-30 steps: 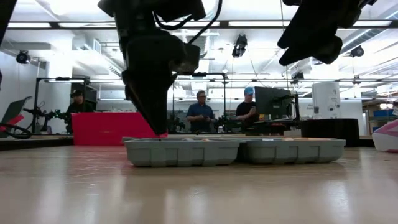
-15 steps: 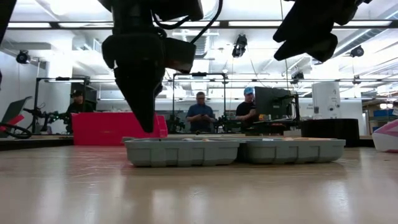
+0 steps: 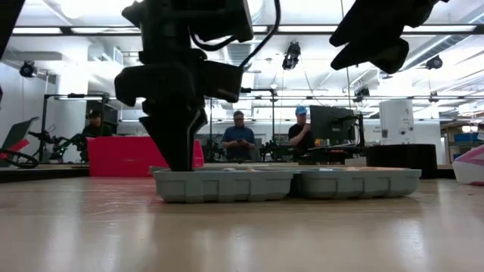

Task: Prefit tool cases
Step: Put the hex keys into the gray toolbox, then put the tape measure into the gray toolbox

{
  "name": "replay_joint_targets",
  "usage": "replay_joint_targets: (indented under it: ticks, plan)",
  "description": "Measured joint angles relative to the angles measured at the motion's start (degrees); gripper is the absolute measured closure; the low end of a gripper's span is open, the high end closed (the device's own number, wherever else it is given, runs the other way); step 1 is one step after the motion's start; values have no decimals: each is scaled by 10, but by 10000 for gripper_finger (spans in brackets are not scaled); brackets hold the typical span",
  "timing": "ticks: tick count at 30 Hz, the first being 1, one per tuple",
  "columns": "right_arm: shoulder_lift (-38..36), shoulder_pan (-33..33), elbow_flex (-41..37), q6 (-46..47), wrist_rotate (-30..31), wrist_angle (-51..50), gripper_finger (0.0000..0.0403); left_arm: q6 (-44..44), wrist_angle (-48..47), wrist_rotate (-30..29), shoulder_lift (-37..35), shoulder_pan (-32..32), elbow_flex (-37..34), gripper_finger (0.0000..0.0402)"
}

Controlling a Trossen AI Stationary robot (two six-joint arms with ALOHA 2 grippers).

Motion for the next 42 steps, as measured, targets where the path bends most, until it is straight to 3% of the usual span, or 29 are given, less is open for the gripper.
replay_joint_targets:
  ticks: [4, 12, 16, 27, 35, 42]
  plan:
    - [0, 1, 0, 1, -4, 0, 238, -2, 1, 4, 4, 1, 0, 308]
    - [0, 1, 0, -1, -4, 8, 245, -10, -30, 0, -58, 3, 35, 313]
    - [0, 1, 0, -3, 2, 7, 240, -23, -51, -33, -60, 3, 62, 313]
    - [-25, 5, 0, -3, 28, -5, 244, -90, 35, -77, -56, 59, 77, 294]
    - [-80, 8, 1, -3, 76, -49, 249, -93, 78, -77, -56, 115, 77, 272]
    - [-107, 5, 0, 23, 138, -150, 238, -78, 108, -76, -57, 163, 77, 260]
